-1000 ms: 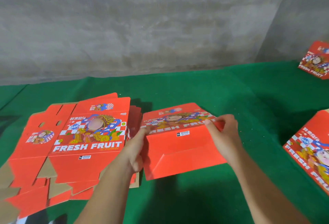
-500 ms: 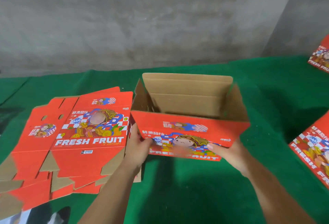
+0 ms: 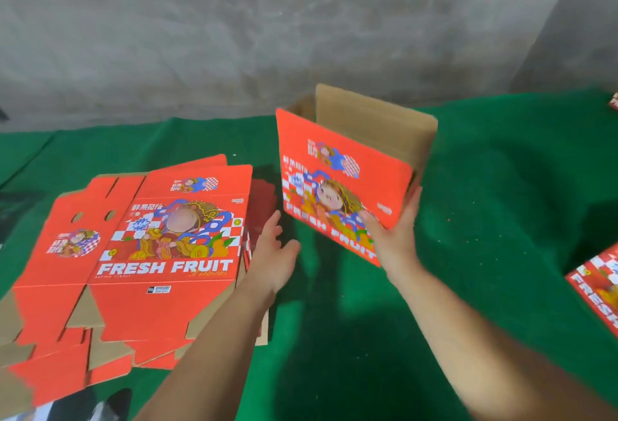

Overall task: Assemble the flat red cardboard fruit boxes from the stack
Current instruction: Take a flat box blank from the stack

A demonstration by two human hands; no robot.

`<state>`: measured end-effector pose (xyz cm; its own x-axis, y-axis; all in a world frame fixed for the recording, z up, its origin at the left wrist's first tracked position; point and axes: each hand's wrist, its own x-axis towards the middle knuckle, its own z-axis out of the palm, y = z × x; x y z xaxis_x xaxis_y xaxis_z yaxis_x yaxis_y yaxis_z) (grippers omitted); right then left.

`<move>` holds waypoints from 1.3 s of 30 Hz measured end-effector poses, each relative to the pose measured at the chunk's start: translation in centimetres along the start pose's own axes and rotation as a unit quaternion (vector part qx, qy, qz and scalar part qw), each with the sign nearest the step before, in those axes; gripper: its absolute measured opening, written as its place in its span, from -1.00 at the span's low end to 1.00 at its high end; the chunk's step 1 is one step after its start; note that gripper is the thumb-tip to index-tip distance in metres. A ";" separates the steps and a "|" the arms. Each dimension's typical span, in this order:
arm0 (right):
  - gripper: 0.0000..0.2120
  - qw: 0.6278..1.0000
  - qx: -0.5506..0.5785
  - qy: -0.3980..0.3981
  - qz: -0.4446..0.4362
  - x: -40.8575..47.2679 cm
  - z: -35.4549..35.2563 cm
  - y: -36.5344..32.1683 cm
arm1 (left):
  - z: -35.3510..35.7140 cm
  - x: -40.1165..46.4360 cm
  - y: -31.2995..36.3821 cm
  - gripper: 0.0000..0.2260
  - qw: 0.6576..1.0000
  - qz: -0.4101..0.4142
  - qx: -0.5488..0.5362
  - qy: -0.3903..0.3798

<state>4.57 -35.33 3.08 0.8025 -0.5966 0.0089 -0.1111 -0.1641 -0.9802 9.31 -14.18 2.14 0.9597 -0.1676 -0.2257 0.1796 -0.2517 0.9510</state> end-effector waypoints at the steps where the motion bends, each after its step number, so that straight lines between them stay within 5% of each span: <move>1: 0.17 0.999 -0.044 -0.013 0.026 2.0 1.5 -1.2 | -0.2 0.6 -0.1 -0.33 1.000 0.008 0.012 0.012; 4: 0.28 0.962 -0.192 -0.091 0.172 5.3 5.0 -3.0 | -0.7 1.2 -0.3 -0.30 0.997 0.038 0.050 0.047; 8: -0.03 0.957 -0.158 -0.157 0.188 3.5 8.4 -1.6 | -2.8 0.5 -1.5 -0.40 0.982 0.071 0.129 0.119; 10: -0.14 0.952 -0.120 -0.183 0.213 2.2 9.7 -1.0 | -4.6 0.7 -2.2 -0.47 0.941 0.076 0.286 0.163; 14: -0.28 0.937 -0.091 -0.217 0.259 -0.3 11.1 0.0 | -6.4 -0.3 -4.4 -0.22 0.856 -0.040 0.505 0.100; 20: -0.38 0.922 -0.026 -0.285 0.261 -3.0 11.5 0.0 | -2.6 -2.5 -2.2 -0.52 0.841 0.054 0.528 0.104; 22: -0.63 0.924 0.055 -0.254 0.279 -3.3 11.2 -0.9 | -0.7 -4.4 -1.6 -0.54 0.837 0.085 0.534 0.086; 24: -0.85 0.934 0.118 -0.190 0.278 -3.2 10.2 -1.6 | 1.0 -6.1 -1.5 -0.50 0.843 0.145 0.515 0.063; 27: -0.79 0.946 0.158 -0.142 0.243 -3.2 7.2 -1.9 | 1.1 -7.4 -1.0 -0.49 0.899 0.232 0.371 0.016; 29: -0.74 0.945 0.195 -0.140 0.221 -3.3 4.2 -1.5 | -1.0 -7.0 -1.5 -0.51 0.912 0.252 0.319 0.058; 34: -0.69 0.940 0.250 -0.159 0.170 -3.5 -4.6 0.2 | -8.5 -4.9 -3.8 -0.29 0.936 0.042 0.242 0.253; 39: -0.73 0.958 0.230 -0.081 0.151 -2.4 -9.5 1.8 | -9.1 -4.5 -2.4 -0.38 0.985 0.029 0.106 0.135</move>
<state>-3.15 -41.66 3.21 0.8593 -0.4257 -0.2836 -0.1127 0.3834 -0.9167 6.52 -4.11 2.83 0.9946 0.0655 -0.0809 0.1018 -0.4472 0.8886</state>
